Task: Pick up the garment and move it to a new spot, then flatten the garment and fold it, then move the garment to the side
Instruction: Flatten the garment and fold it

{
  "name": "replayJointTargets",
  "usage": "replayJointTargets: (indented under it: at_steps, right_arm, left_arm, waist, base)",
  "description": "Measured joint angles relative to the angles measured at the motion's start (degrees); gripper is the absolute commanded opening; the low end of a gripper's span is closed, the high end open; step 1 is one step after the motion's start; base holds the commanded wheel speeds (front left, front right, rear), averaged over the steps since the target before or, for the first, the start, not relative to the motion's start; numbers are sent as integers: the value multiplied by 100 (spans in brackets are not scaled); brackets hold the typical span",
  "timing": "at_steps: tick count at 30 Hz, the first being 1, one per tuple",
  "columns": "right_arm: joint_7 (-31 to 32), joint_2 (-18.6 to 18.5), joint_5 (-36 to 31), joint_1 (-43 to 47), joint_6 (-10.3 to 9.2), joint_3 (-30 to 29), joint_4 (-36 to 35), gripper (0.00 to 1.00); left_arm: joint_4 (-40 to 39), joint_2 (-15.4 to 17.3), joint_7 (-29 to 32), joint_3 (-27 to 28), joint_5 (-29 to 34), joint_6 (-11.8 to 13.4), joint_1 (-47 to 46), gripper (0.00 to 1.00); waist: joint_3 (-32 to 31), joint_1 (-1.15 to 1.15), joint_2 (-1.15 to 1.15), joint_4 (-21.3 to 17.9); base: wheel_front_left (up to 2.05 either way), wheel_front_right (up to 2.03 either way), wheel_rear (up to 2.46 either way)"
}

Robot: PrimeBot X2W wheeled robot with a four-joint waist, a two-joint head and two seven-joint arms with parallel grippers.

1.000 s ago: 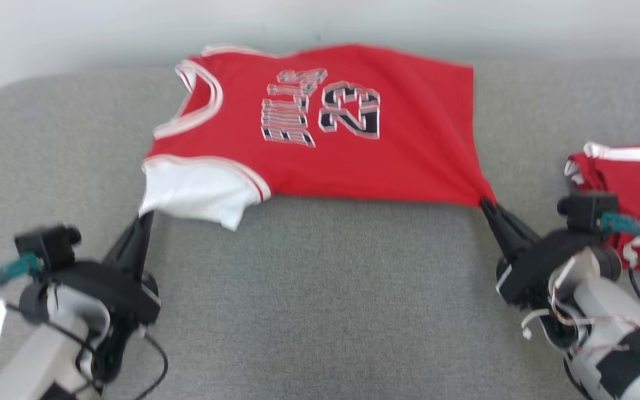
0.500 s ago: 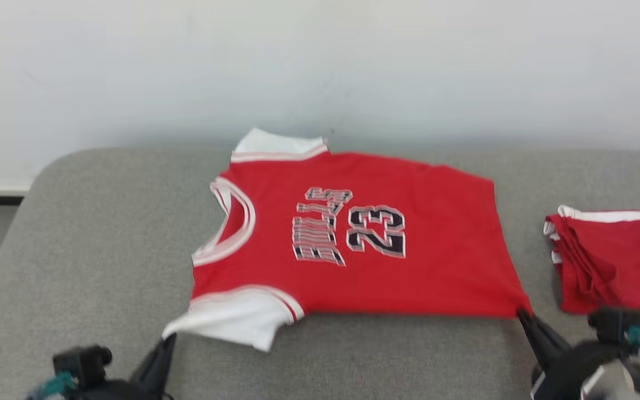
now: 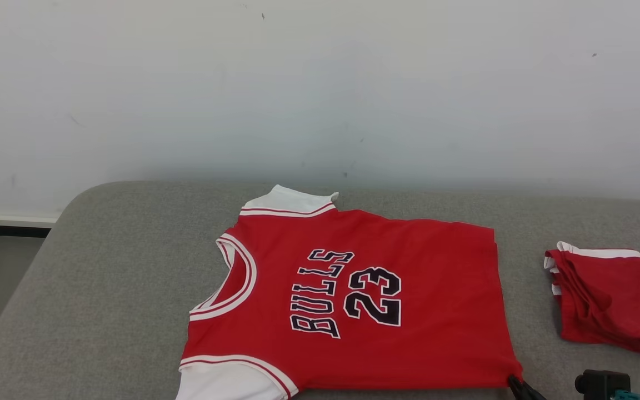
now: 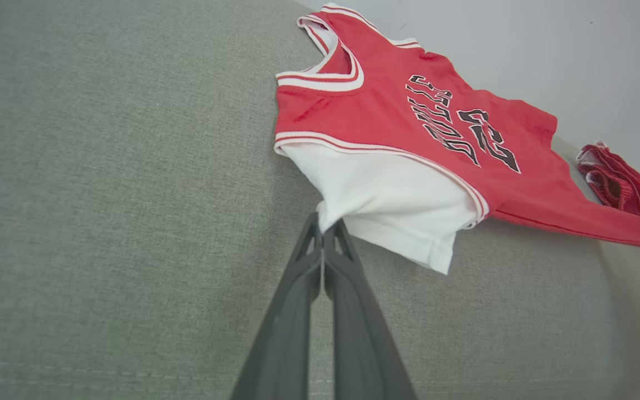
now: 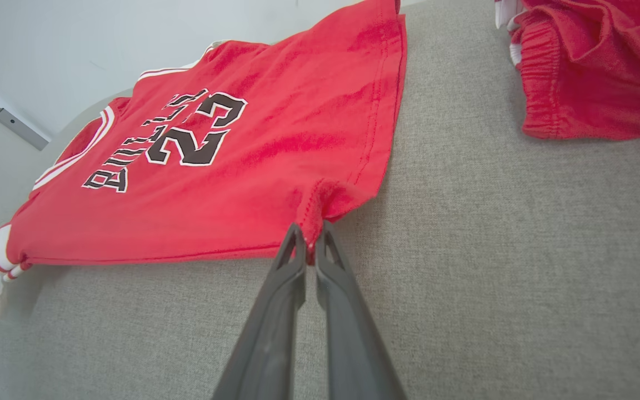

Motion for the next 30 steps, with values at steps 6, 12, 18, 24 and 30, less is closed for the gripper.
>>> replayJointTargets:
  at_steps: [6,12,18,24,30]
  right_arm:
    - [11,-33,4,216,-172,-2,-123,0]
    - [110,-86,43,283,-321,27,-203,0]
    - [257,-101,41,339,-463,93,-179,0]
    - [363,-82,-71,332,-530,229,-138,0]
    - [445,-80,-183,289,-586,297,-127,0]
  left_arm:
    - [-205,-46,145,-91,-23,58,84,0]
    - [-224,46,292,-59,-19,149,119,0]
    - [-130,32,527,-27,-179,149,114,0]
    - [-3,-19,646,-73,-244,156,120,0]
    - [78,-142,794,-118,-260,159,98,0]
  waist:
    - [53,1,0,-12]
    - [134,1,1,-37]
    - [196,1,1,-29]
    - [262,1,1,-36]
    - [322,1,1,-61]
  base:
    - [0,0,0]
    - [0,0,0]
    - [0,0,0]
    - [0,0,0]
    - [0,0,0]
